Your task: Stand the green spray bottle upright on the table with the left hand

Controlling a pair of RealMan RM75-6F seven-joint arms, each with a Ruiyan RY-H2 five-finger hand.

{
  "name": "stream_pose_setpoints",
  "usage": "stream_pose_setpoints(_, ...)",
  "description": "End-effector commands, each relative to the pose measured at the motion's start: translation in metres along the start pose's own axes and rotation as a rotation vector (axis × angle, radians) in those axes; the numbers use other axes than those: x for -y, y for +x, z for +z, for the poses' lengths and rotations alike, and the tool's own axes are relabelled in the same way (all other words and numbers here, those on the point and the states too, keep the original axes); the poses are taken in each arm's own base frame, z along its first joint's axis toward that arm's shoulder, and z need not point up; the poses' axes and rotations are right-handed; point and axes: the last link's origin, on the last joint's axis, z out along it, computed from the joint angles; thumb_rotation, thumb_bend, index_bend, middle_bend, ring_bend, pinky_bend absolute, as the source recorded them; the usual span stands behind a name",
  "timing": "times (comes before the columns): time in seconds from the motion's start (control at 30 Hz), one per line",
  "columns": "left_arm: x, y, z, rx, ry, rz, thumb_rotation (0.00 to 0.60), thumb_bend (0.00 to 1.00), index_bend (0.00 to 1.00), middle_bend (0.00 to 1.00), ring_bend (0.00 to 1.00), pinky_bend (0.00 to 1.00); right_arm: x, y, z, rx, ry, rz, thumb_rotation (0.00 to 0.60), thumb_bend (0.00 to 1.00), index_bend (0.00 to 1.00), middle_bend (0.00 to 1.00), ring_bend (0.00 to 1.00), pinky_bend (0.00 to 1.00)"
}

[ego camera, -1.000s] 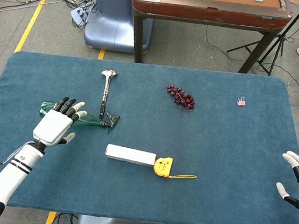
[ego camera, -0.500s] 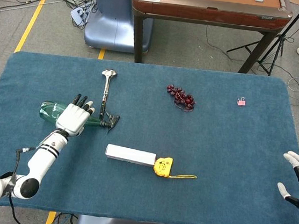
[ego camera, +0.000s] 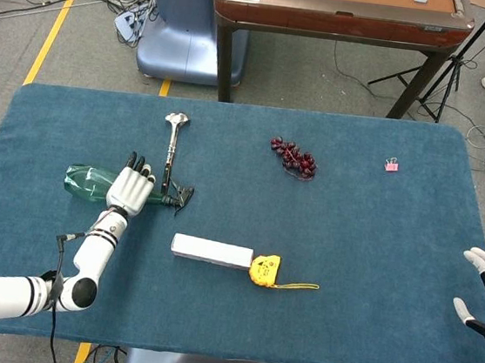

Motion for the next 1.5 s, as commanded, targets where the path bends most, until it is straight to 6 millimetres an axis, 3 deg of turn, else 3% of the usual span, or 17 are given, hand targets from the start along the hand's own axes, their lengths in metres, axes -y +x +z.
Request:
stream_pose_setpoints(0.03,-0.003,-0.001,0.004,0.007,0.009,0.019,0.6,0.32,0.27,0.18,0.01,0.0,-0.001,0.0,0.0,-0.001,-0.003,-0.001,0.6,0.25,0.21,0.2,0.08,0.12)
stream_pose_setpoints(0.63,-0.028,-0.001,0.015,0.025,0.009,0.1,0.6,0.32,0.3,0.22,0.04,0.0,-0.008,0.002,-0.005,-0.003,-0.027,-0.001,0.6,0.25,0.21,0.2,0.08,0.12)
stream_pose_setpoints(1.27,-0.033,-0.012,0.022,0.048,0.029,0.117,0.6,0.32,0.38,0.31,0.11,0.0,-0.01,0.005,-0.012,-0.014,-0.041,0.0,0.6,0.25,0.21,0.2,0.08,0.12)
stream_pose_setpoints(1.5,-0.017,-0.009,0.019,-0.006,0.018,0.023,0.6,0.32,0.46,0.4,0.17,0.0,-0.011,0.005,-0.012,-0.017,-0.043,0.002,0.6,0.25,0.21,0.2,0.08,0.12)
